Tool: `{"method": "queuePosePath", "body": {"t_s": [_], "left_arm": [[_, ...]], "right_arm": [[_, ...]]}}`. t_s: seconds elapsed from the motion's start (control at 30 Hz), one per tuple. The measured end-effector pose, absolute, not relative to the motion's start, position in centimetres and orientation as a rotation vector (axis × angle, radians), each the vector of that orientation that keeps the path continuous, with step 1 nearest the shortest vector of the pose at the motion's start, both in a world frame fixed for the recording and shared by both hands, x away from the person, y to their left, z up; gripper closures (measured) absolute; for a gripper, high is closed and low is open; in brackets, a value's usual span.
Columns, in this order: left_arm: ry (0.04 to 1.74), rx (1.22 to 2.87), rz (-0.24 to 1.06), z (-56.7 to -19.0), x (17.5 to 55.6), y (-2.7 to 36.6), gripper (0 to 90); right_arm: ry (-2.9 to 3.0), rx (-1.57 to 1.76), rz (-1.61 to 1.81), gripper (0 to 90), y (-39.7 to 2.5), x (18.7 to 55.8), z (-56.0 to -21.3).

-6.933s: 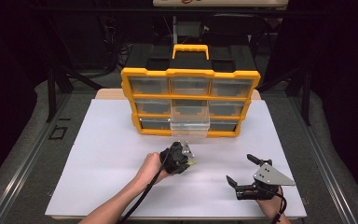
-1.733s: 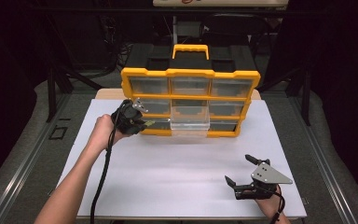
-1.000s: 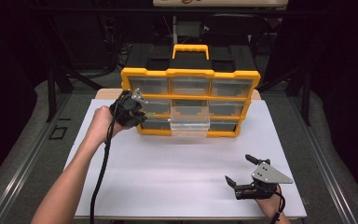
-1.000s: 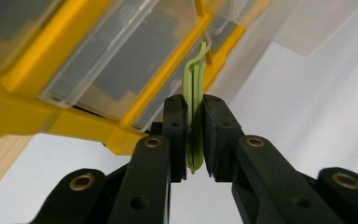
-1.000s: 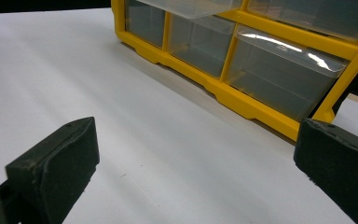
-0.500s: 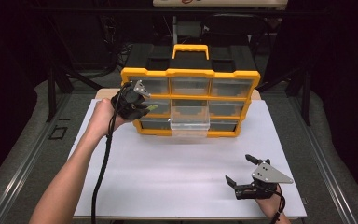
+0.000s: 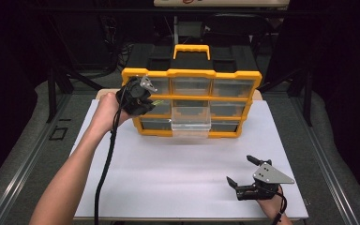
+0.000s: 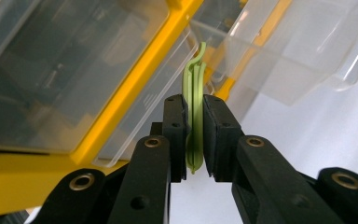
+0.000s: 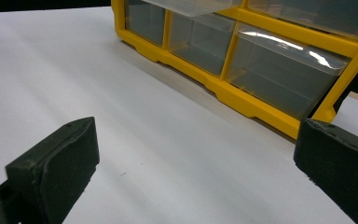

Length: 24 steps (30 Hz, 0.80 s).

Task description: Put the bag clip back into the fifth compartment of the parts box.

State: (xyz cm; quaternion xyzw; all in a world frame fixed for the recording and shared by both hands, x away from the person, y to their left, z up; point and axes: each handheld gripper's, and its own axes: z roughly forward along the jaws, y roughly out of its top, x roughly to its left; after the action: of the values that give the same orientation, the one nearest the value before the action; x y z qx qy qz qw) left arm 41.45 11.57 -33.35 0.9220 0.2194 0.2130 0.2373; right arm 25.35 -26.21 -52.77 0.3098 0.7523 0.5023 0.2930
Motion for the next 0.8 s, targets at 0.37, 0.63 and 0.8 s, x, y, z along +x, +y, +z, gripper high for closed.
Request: {"method": "queuePosePath", "body": {"t_s": [0.37, 0.63, 0.8], "left_arm": [[0.55, 2.53, 0.598, -32.4, 41.3, 10.0, 80.3], [0.519, 2.538, 0.595, -32.1, 41.2, 9.1, 80.4], [0.489, 2.536, 0.58, -32.0, 41.0, 8.2, 80.3]], "right_arm": [[2.004, 0.822, 1.337, 0.0, -26.2, 25.3, -52.8], [2.006, 0.824, 1.337, 0.0, -26.3, 25.3, -52.8], [2.007, 0.822, 1.338, 0.0, -26.2, 25.3, -52.8]]}}
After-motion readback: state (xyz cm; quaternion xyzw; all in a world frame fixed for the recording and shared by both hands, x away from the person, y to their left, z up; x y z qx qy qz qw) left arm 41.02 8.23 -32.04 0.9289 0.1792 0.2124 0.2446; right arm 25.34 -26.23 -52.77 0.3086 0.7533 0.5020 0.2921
